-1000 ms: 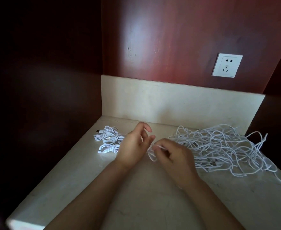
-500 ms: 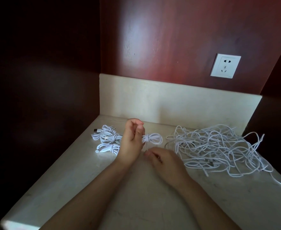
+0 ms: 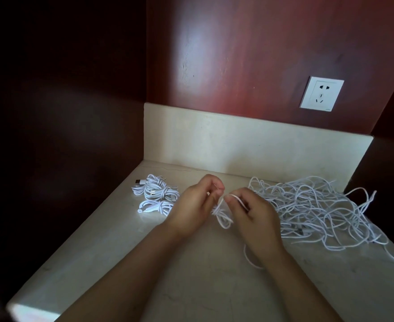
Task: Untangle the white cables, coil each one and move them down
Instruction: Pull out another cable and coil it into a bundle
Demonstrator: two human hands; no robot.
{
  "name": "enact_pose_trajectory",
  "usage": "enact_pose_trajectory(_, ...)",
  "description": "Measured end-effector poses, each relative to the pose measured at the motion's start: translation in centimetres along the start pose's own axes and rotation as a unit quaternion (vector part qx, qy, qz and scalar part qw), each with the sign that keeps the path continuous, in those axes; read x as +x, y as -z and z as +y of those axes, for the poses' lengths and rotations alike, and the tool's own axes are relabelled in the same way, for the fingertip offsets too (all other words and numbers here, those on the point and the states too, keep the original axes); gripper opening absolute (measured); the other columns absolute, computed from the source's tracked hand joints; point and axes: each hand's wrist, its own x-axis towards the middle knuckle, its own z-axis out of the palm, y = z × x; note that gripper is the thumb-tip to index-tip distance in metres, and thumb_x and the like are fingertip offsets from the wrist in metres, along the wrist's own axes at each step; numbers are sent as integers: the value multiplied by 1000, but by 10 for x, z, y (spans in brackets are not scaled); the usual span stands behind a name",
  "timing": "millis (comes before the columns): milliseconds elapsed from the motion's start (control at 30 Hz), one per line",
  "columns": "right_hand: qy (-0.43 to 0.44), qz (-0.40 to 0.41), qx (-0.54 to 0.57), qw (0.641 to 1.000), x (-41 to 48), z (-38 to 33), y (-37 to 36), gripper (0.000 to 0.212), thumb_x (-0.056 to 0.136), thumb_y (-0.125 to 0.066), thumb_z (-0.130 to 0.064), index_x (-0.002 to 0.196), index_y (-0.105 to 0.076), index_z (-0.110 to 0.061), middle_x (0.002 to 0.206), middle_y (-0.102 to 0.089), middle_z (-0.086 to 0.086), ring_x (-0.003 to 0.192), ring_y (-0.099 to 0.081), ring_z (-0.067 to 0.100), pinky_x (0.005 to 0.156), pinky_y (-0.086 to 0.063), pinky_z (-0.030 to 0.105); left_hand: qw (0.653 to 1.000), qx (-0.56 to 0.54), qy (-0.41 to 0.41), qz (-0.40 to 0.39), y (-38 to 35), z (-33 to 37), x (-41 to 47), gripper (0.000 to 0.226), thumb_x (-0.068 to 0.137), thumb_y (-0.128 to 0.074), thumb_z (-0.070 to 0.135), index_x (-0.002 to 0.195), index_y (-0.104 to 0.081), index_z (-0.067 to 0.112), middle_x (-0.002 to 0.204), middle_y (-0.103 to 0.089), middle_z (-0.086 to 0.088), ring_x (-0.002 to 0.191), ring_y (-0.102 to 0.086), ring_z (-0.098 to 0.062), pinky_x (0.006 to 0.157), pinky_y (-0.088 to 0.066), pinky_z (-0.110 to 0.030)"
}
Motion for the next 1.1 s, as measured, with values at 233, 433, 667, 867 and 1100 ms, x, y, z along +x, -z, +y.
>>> enact_pose_trajectory(233,-69,-45,139,987,7,19,-9,16,88,-57,-34,81,-68,-25,71,-64,-14,66,-58,6,65,-46,35,977,-206,-3,62,-10,10,-1,10,98,-41,19,102,-50,19,64,-48,8,55,-41,-10,53,-37,-22)
enact_pose_trajectory(433,13,-188,-114,976,-8,12,-22,33,96,-45,-46,96,-68,-23,92,-72,3,88,-66,23,70,-47,36,970,-183,29,154,-6,8,3,20,104,-36,7,104,-46,25,71,-48,6,60,-43,-7,56,-38,-21)
enact_pose_trajectory(667,187,-207,-128,952,-13,-16,-15,19,93,-41,-37,79,-46,-25,74,-62,4,66,-58,22,54,-28,32,988,11,29,153,3,-5,1,9,99,-30,38,102,-38,35,66,-48,12,60,-48,-11,63,-45,-40)
enact_pose_trajectory(867,165,-82,-98,978,-8,-14,-3,22,94,-46,-43,89,-64,-32,74,-68,-10,62,-63,10,54,-46,28,987,133,56,75,5,2,1,9,103,-36,27,108,-42,24,72,-58,1,70,-58,-28,67,-49,-43)
enact_pose_trajectory(1100,-29,-20,120,992,3,1,0,14,92,-66,-24,81,-73,-29,75,-70,-15,69,-64,3,65,-49,27,999,49,-4,-6,-5,9,-3,6,98,-36,41,99,-39,35,68,-54,2,63,-53,-19,62,-45,-40)
